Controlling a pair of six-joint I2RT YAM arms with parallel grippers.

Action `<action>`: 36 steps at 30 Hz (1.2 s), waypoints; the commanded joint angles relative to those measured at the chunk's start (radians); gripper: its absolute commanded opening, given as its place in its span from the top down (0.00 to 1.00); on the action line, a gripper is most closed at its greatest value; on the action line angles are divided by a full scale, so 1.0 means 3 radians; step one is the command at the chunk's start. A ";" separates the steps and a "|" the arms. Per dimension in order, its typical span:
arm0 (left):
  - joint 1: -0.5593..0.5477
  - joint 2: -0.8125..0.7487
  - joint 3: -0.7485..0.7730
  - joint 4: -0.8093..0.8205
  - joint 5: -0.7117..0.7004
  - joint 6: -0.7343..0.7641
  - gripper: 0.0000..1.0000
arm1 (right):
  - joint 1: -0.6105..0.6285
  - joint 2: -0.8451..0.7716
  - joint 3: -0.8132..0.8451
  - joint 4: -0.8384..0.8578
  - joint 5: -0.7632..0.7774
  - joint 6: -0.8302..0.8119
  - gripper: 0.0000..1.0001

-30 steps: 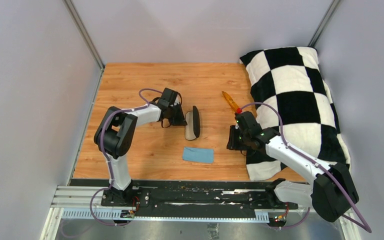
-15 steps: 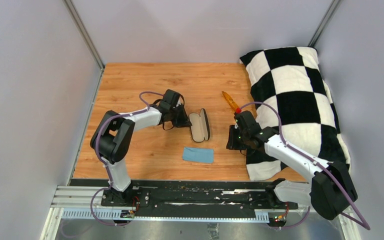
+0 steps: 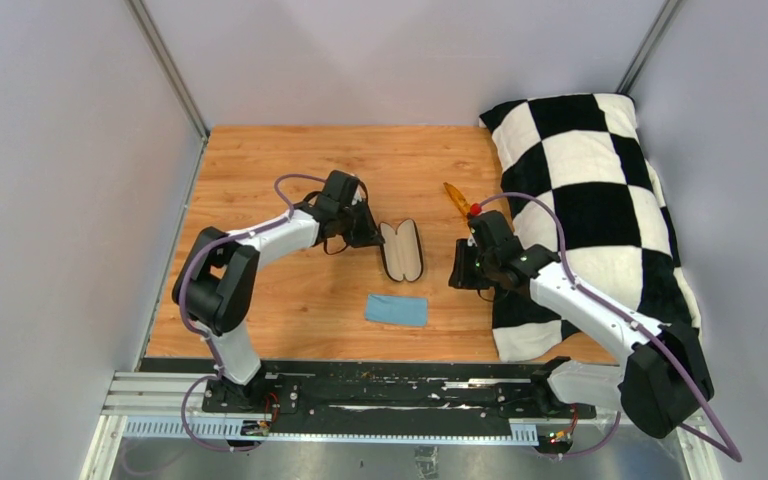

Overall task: Organize the sunglasses
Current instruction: Adjust the sunglasses case at the center of the board.

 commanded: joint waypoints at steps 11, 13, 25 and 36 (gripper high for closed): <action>-0.0124 -0.0851 0.0092 -0.0248 -0.0334 0.0165 0.75 | -0.0008 0.0312 0.0158 0.0199 -0.0409 0.0036 0.68; -0.0126 -0.0915 0.0100 -0.0353 -0.0361 0.0197 0.75 | -0.0004 0.0416 0.0180 0.0292 -0.0500 0.0055 0.68; -0.0126 -0.1866 -0.0495 -0.0745 -0.0570 0.0278 0.75 | 0.0022 0.0780 0.0395 0.0531 -0.0715 0.0021 0.64; -0.0126 -0.2155 -0.0779 -0.0835 -0.0681 0.0235 0.74 | -0.0044 0.1295 0.0620 0.0727 -0.0914 0.0098 0.66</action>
